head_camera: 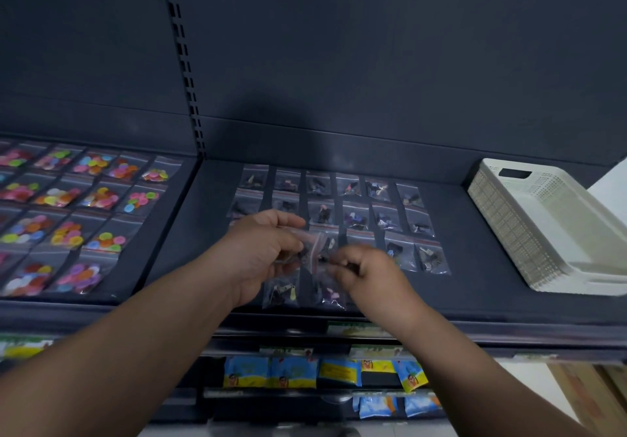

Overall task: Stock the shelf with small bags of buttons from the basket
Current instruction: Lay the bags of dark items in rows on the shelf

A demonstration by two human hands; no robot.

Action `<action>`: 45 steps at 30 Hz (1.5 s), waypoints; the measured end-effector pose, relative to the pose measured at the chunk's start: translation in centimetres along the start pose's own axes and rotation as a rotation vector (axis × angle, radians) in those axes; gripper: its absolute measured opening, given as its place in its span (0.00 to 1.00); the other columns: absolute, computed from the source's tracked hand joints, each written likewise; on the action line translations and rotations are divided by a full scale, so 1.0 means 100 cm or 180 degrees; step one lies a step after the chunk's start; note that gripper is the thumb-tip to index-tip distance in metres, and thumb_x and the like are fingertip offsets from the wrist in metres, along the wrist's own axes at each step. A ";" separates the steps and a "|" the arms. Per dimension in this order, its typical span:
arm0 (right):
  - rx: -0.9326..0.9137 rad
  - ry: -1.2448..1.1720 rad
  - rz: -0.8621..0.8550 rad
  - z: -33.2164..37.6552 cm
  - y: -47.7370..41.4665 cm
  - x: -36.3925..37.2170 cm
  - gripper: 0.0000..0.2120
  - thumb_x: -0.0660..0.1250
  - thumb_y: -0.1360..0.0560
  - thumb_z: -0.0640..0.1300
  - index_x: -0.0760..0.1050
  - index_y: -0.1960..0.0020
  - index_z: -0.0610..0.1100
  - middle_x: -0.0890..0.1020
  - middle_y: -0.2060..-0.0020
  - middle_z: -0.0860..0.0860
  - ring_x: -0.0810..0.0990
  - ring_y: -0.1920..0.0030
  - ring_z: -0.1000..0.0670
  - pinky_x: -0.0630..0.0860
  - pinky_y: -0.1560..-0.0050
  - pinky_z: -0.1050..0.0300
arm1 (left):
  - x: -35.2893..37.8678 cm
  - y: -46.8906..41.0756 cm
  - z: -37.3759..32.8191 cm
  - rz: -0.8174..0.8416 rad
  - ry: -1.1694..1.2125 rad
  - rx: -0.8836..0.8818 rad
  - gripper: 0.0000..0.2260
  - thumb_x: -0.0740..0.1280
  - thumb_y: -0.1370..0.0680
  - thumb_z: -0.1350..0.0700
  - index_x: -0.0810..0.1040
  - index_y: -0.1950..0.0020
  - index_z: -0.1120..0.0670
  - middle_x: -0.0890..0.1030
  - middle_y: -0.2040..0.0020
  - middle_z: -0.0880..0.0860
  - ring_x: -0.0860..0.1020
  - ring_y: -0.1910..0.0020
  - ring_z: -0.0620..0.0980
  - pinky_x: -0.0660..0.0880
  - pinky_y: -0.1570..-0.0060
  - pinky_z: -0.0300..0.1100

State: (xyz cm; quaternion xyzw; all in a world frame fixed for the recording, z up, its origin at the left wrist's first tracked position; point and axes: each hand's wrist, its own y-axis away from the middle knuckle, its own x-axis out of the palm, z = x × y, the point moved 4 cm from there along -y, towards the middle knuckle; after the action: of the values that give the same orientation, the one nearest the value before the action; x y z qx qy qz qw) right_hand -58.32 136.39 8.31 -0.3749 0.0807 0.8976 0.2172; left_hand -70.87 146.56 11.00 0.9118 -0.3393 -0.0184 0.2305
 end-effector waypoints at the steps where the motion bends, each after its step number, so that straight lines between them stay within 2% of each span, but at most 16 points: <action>1: 0.0119 -0.0533 -0.0137 0.005 0.001 -0.006 0.06 0.67 0.24 0.45 0.78 0.60 0.48 0.75 0.68 0.53 0.72 0.69 0.58 0.69 0.65 0.62 | 0.001 0.001 0.000 0.0008 -0.0019 0.0035 0.11 0.63 0.26 0.72 0.77 0.51 0.57 0.80 0.57 0.56 0.75 0.64 0.49 0.77 0.57 0.45; 3: 0.0421 -0.1704 -0.0065 0.015 0.003 -0.012 0.08 0.65 0.24 0.47 0.76 0.60 0.46 0.75 0.70 0.52 0.72 0.70 0.59 0.68 0.65 0.62 | 0.006 0.002 -0.001 0.0040 -0.0053 0.0114 0.12 0.65 0.27 0.71 0.76 0.49 0.57 0.80 0.54 0.57 0.76 0.61 0.51 0.76 0.56 0.45; 5: 0.0595 -0.2360 0.0239 0.023 0.004 -0.012 0.06 0.66 0.24 0.46 0.76 0.59 0.46 0.78 0.69 0.53 0.75 0.69 0.57 0.70 0.64 0.62 | 0.012 0.002 -0.001 0.0101 -0.0090 0.0218 0.12 0.67 0.27 0.71 0.76 0.49 0.56 0.80 0.53 0.58 0.78 0.59 0.51 0.77 0.58 0.43; 7: 0.0599 -0.2390 0.0256 0.024 0.005 -0.013 0.04 0.67 0.25 0.39 0.76 0.59 0.44 0.78 0.71 0.51 0.74 0.71 0.56 0.70 0.69 0.65 | 0.019 0.002 0.000 0.0161 -0.0163 0.0270 0.13 0.68 0.28 0.71 0.76 0.49 0.56 0.80 0.52 0.58 0.78 0.58 0.50 0.78 0.61 0.39; 9: 0.0746 -0.2478 0.0097 0.019 0.003 -0.017 0.07 0.66 0.25 0.34 0.76 0.60 0.42 0.78 0.71 0.49 0.74 0.71 0.53 0.71 0.71 0.65 | 0.024 0.002 0.003 0.0226 -0.0315 0.0239 0.14 0.67 0.29 0.72 0.76 0.50 0.55 0.79 0.51 0.59 0.78 0.57 0.51 0.78 0.59 0.41; 12: 0.0807 -0.2270 0.0051 0.015 0.004 -0.027 0.08 0.64 0.24 0.35 0.77 0.60 0.44 0.79 0.68 0.50 0.76 0.68 0.55 0.73 0.66 0.62 | 0.031 0.001 0.005 0.0512 -0.0571 0.0100 0.13 0.68 0.30 0.72 0.78 0.51 0.57 0.80 0.51 0.59 0.78 0.55 0.53 0.78 0.57 0.44; 17: 0.0597 -0.1834 0.0087 0.015 0.005 -0.044 0.05 0.64 0.24 0.37 0.79 0.54 0.42 0.79 0.67 0.49 0.73 0.70 0.56 0.69 0.68 0.63 | 0.045 0.005 0.001 0.0826 -0.1126 -0.0031 0.09 0.70 0.29 0.68 0.78 0.51 0.59 0.79 0.60 0.55 0.77 0.63 0.49 0.75 0.60 0.43; 22: 0.0817 -0.2410 0.0224 -0.002 0.006 -0.054 0.02 0.68 0.25 0.41 0.77 0.53 0.46 0.80 0.66 0.54 0.77 0.67 0.57 0.73 0.63 0.62 | 0.059 -0.002 -0.001 0.0457 -0.0622 0.0114 0.09 0.70 0.29 0.69 0.76 0.57 0.57 0.78 0.62 0.56 0.77 0.63 0.51 0.76 0.62 0.42; 25: 0.0888 -0.2690 0.0407 -0.013 0.010 -0.058 0.05 0.67 0.26 0.35 0.74 0.53 0.43 0.80 0.66 0.50 0.79 0.68 0.55 0.73 0.65 0.63 | 0.074 -0.003 0.002 0.0382 -0.0401 0.0143 0.10 0.70 0.29 0.70 0.74 0.58 0.57 0.78 0.62 0.56 0.78 0.62 0.52 0.78 0.60 0.42; 28: 0.0915 -0.2611 0.0332 -0.026 0.010 -0.065 0.07 0.66 0.26 0.32 0.74 0.49 0.38 0.79 0.64 0.46 0.78 0.69 0.54 0.72 0.70 0.65 | 0.086 -0.003 0.003 0.0435 -0.0462 0.0158 0.11 0.70 0.29 0.70 0.73 0.60 0.56 0.78 0.64 0.55 0.79 0.63 0.52 0.79 0.60 0.43; 30: 0.0961 -0.2554 0.0328 -0.034 0.008 -0.068 0.08 0.65 0.25 0.33 0.74 0.47 0.37 0.78 0.64 0.45 0.76 0.70 0.54 0.71 0.71 0.65 | 0.089 -0.002 0.004 0.0402 -0.0844 0.0274 0.09 0.71 0.28 0.67 0.74 0.58 0.55 0.79 0.63 0.55 0.79 0.63 0.51 0.78 0.61 0.42; 33: 0.1053 -0.2249 0.0432 -0.043 0.007 -0.068 0.03 0.63 0.24 0.34 0.74 0.53 0.40 0.77 0.68 0.47 0.74 0.71 0.55 0.70 0.70 0.63 | 0.081 -0.005 0.010 0.0083 -0.1911 0.0630 0.07 0.72 0.27 0.58 0.75 0.56 0.51 0.78 0.60 0.49 0.77 0.62 0.46 0.75 0.62 0.39; 35: 0.1193 -0.2026 0.0521 -0.051 0.008 -0.064 0.05 0.64 0.24 0.34 0.74 0.57 0.42 0.76 0.69 0.47 0.74 0.72 0.55 0.70 0.68 0.61 | 0.071 -0.006 0.014 -0.0143 -0.2515 0.0830 0.05 0.70 0.26 0.55 0.75 0.53 0.49 0.77 0.57 0.47 0.77 0.58 0.45 0.75 0.58 0.40; 41: 0.1421 -0.1265 0.0666 -0.064 0.006 -0.045 0.11 0.65 0.24 0.36 0.71 0.64 0.45 0.76 0.71 0.49 0.75 0.73 0.55 0.72 0.70 0.63 | 0.059 0.000 0.019 -0.0490 -0.3758 0.1309 0.10 0.65 0.23 0.55 0.77 0.42 0.50 0.77 0.45 0.48 0.74 0.45 0.46 0.66 0.54 0.36; 43: 0.1261 -0.0729 0.0578 -0.066 0.003 -0.043 0.10 0.68 0.27 0.37 0.71 0.65 0.44 0.78 0.69 0.46 0.76 0.72 0.51 0.73 0.70 0.62 | 0.057 0.000 0.024 -0.0500 -0.4009 0.1390 0.11 0.65 0.23 0.55 0.77 0.40 0.49 0.76 0.41 0.48 0.72 0.41 0.47 0.66 0.52 0.36; 45: 0.0921 0.0252 0.0487 -0.064 0.001 -0.046 0.08 0.71 0.29 0.44 0.73 0.61 0.43 0.80 0.65 0.45 0.79 0.64 0.47 0.76 0.63 0.56 | 0.057 -0.002 0.028 -0.0448 -0.4176 0.1433 0.12 0.65 0.23 0.55 0.77 0.40 0.49 0.75 0.40 0.49 0.71 0.40 0.48 0.66 0.51 0.37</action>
State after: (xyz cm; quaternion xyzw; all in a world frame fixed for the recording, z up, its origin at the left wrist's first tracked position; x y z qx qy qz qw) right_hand -51.40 132.80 7.01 -0.3677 0.2458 0.8751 0.1966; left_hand -66.95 141.98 9.10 0.7577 -0.3441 -0.5096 -0.2185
